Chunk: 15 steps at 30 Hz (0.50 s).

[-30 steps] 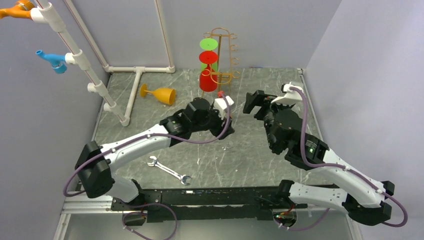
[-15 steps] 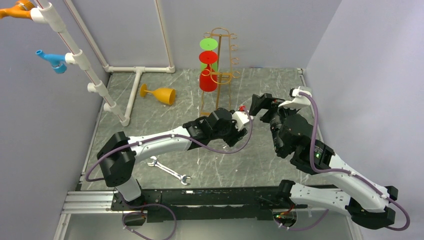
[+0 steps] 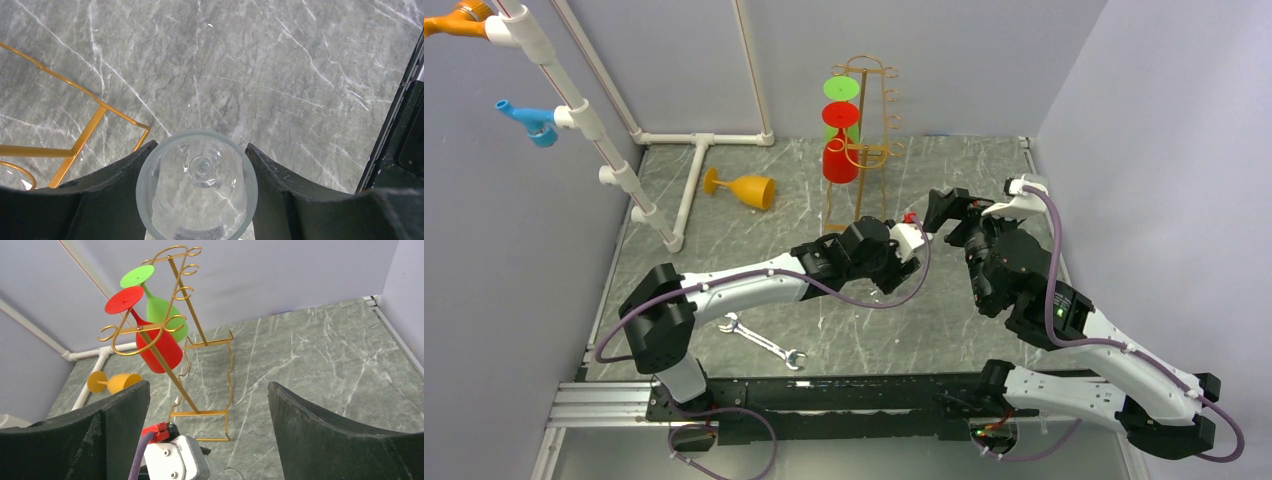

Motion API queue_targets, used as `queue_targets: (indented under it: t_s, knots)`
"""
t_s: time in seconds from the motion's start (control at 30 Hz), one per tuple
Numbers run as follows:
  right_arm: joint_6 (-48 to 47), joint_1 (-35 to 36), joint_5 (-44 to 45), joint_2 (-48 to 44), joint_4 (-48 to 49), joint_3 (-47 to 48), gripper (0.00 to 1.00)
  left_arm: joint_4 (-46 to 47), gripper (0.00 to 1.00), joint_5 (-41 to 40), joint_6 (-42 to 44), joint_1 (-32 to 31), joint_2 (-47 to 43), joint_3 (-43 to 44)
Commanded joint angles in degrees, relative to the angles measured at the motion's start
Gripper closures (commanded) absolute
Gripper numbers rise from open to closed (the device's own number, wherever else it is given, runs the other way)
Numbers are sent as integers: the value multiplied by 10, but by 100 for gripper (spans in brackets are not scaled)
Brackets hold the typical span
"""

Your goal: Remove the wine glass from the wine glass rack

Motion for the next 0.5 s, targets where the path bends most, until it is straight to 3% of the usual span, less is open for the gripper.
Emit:
queue_targets:
  t_s: [0.0, 0.1, 0.47]
  knots:
    - [3, 1, -7, -9, 3, -1, 10, 29, 31, -5, 7, -4, -17, 22]
    - [5, 1, -12, -10, 3, -3, 10, 23, 22, -8, 7, -4, -18, 26]
    - [4, 1, -19, -9, 9, -5, 10, 8, 6, 0, 12, -8, -39, 34]
